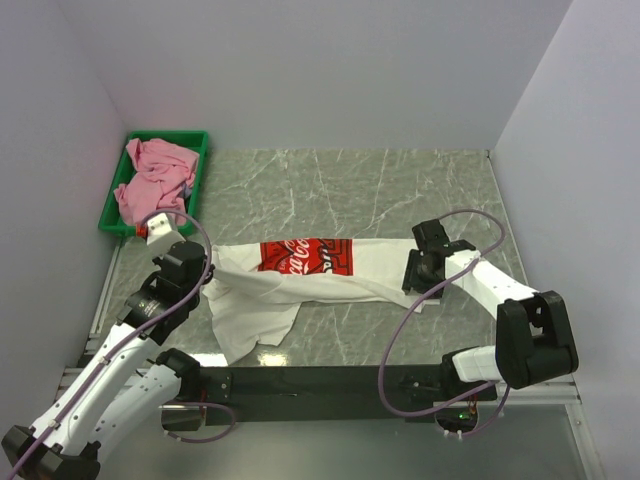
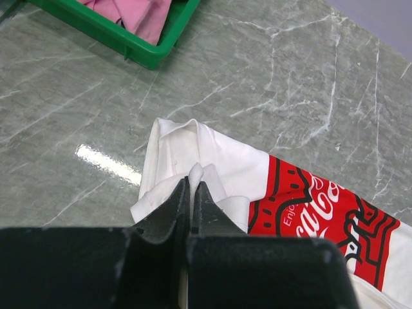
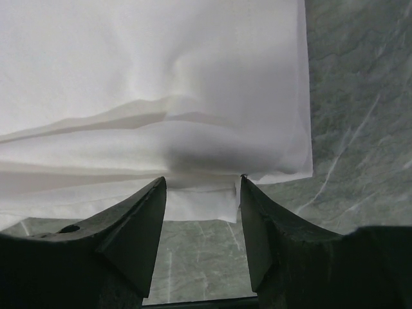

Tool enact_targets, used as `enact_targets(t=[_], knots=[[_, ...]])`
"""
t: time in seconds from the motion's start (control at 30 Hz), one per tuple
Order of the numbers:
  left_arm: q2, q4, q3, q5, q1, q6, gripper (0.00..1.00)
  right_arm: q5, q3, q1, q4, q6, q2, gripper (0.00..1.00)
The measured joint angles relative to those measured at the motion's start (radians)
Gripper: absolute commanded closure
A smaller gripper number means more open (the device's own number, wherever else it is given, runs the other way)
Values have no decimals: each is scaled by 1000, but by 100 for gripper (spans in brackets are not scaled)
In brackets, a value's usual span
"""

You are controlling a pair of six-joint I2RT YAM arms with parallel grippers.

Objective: Fold and stack the t-shirts
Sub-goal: Flatten the tshirt out

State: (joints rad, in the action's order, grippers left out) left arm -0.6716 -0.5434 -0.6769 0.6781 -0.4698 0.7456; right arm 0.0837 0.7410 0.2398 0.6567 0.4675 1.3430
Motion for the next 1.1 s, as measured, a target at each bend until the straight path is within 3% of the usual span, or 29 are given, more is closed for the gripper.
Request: enact_targets(t=[0.2, 0.3, 0.43, 0.6, 0.87, 0.97, 1.1], knots=[[0, 0, 0, 0, 0, 0, 99, -42, -36, 0, -25, 6, 0, 44], [0, 0, 0, 0, 0, 0, 99, -57, -36, 0, -38, 2, 0, 55], [0, 0, 0, 0, 0, 0, 99, -68, -36, 0, -42, 1, -2, 79], [0, 0, 0, 0, 0, 0, 99, -64, -36, 0, -36, 3, -46, 100], [-26, 14, -11, 11, 6, -16, 99, -14, 31, -2, -1, 6, -150, 100], [-105, 33, -90, 22, 32, -63, 99, 11, 156, -8, 2, -2, -158, 100], [-252, 100, -304, 16, 105, -140, 99, 63, 419, -28, -5, -31, -142, 100]])
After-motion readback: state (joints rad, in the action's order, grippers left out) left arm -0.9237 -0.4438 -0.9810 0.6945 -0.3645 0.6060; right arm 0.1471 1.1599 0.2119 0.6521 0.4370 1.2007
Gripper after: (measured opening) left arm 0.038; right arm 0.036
